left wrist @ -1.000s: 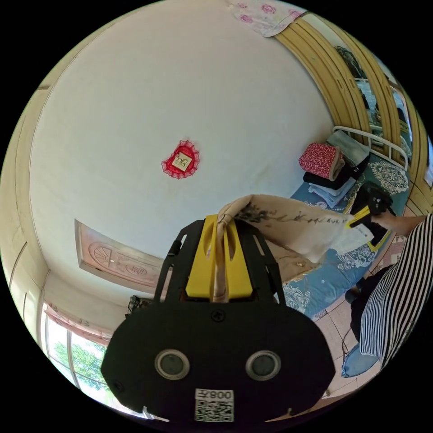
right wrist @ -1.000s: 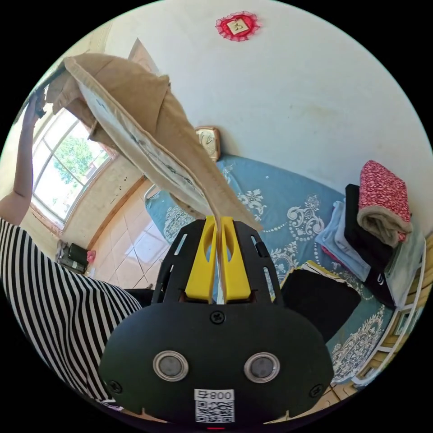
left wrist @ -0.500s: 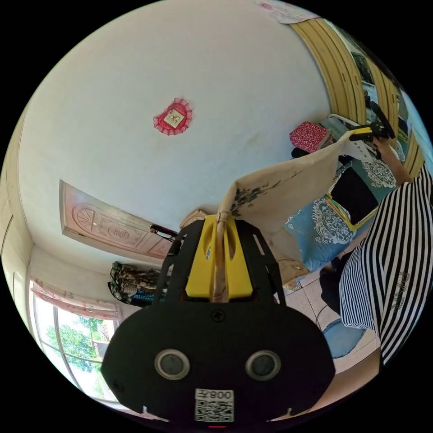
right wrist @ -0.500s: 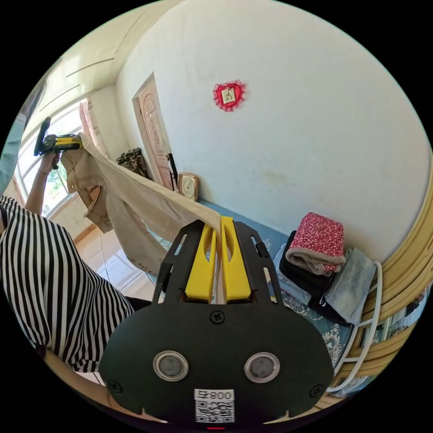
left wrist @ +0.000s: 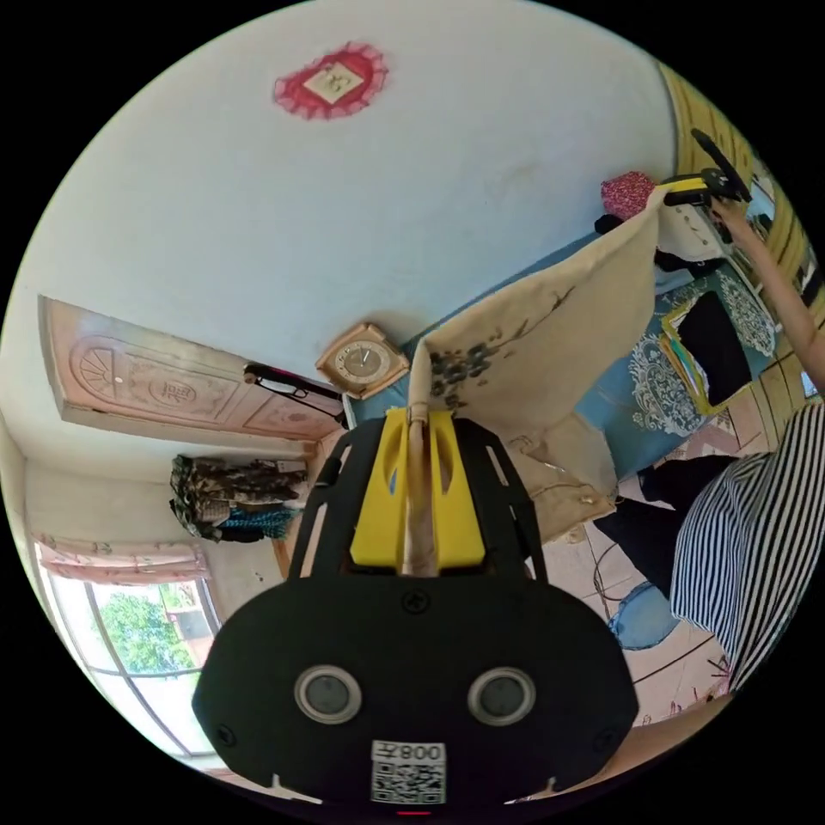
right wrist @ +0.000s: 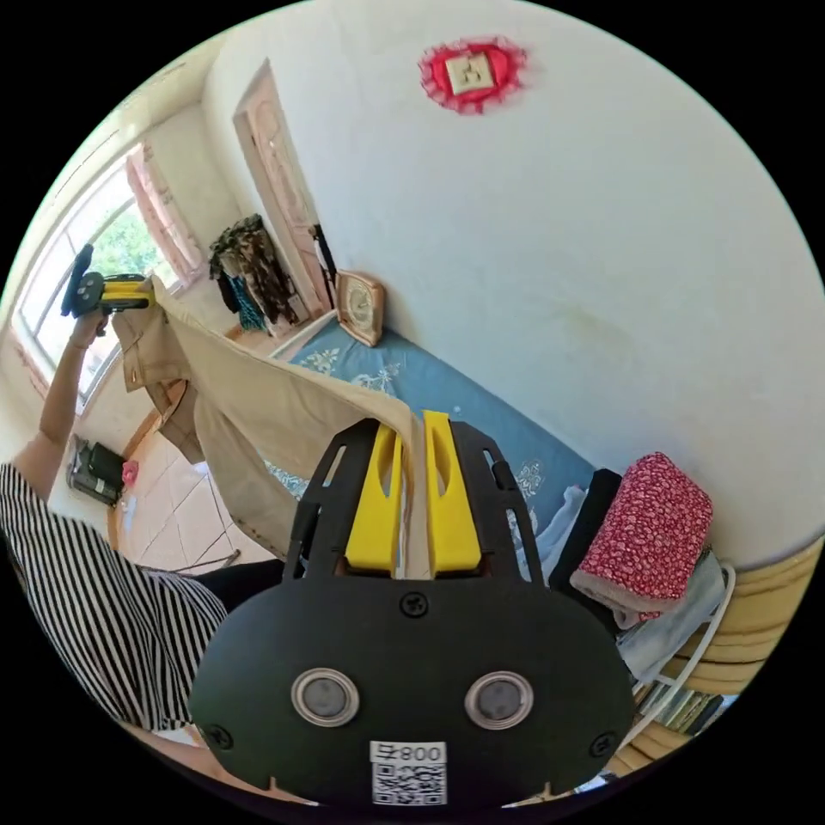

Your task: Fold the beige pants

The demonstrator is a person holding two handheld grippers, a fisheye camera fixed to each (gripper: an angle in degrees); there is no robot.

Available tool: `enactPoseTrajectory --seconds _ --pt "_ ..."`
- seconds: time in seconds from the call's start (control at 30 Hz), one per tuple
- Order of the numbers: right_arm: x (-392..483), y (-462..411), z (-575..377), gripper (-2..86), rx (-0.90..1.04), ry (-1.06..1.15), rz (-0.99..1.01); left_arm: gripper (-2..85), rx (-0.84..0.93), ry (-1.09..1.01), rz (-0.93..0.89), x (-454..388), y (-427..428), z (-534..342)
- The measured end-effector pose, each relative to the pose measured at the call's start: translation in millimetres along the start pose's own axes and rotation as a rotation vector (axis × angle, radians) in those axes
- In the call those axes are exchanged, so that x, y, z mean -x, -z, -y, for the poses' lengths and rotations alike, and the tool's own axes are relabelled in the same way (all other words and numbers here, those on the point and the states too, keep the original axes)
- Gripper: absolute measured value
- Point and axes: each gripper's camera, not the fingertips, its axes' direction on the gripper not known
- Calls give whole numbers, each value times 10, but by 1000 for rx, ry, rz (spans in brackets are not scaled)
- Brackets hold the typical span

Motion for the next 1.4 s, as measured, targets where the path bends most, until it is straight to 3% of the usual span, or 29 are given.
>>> enactPoseTrajectory --seconds 0.13,0.2,0.37,0.43,0.53,0.63,0.8,1.03,1.23,1.4 --pt "-450 -1330 664 88 323 -192 -90 33 165 155 -98 1504 -1538 605" --pt "-587 -1790 702 88 389 -263 -86 29 178 216 -148 2015 -2031 679" --pt "-741 -2897 202 90 488 -375 106 32 258 307 -582 2914 -3424 404" --pt "-743 -3410 -333 91 597 -475 205 46 405 431 -894 3087 -4227 54" --pt "-737 -3859 -1048 93 703 -669 344 65 529 671 -1137 3267 -4911 -374" --pt "-754 -4107 -1561 96 765 -825 389 84 545 911 -1312 3558 -5308 -533" --pt "-908 -4384 -1811 102 717 -923 421 103 518 1098 -1276 4330 -5686 -305" --pt "-1168 -5069 -1603 107 706 -759 395 98 518 1233 -1234 5361 -6188 152" --pt "-1327 -5682 -1511 110 778 -610 371 49 583 1243 -1153 5959 -6427 492" --pt "-1466 -5942 -1642 111 778 -618 405 22 471 1169 -1192 6530 -6341 688"
